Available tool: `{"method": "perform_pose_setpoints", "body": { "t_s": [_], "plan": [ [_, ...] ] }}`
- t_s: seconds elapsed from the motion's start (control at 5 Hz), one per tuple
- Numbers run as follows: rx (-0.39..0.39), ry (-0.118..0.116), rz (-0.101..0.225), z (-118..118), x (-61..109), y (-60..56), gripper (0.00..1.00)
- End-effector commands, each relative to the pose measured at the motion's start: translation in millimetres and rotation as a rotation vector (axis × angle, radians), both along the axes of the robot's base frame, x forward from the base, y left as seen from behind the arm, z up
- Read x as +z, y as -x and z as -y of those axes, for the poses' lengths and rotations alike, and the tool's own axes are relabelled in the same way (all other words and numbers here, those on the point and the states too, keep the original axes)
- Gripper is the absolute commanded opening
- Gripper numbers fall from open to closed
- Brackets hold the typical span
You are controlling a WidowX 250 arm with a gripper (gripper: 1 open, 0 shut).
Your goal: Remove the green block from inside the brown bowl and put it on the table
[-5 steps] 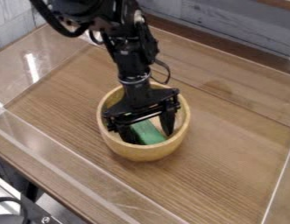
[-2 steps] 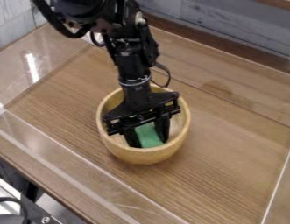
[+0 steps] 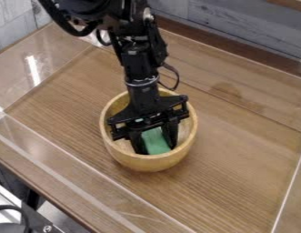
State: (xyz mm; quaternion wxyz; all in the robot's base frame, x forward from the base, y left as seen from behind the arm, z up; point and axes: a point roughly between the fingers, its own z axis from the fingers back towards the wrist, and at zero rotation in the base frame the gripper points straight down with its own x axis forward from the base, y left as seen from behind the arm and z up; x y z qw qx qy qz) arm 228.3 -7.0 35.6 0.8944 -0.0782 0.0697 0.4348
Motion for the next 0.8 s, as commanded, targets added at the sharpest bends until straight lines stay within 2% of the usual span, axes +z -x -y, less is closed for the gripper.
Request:
{"method": "perform_pose_setpoints", "body": {
  "t_s": [0.0, 0.6],
  "plan": [
    [-0.004, 0.006, 0.05, 2.1, 17.6, -10.9, 0.0],
    [-0.006, 0.04, 0.022, 5.7, 32.1, -10.8, 0.0]
  ]
}}
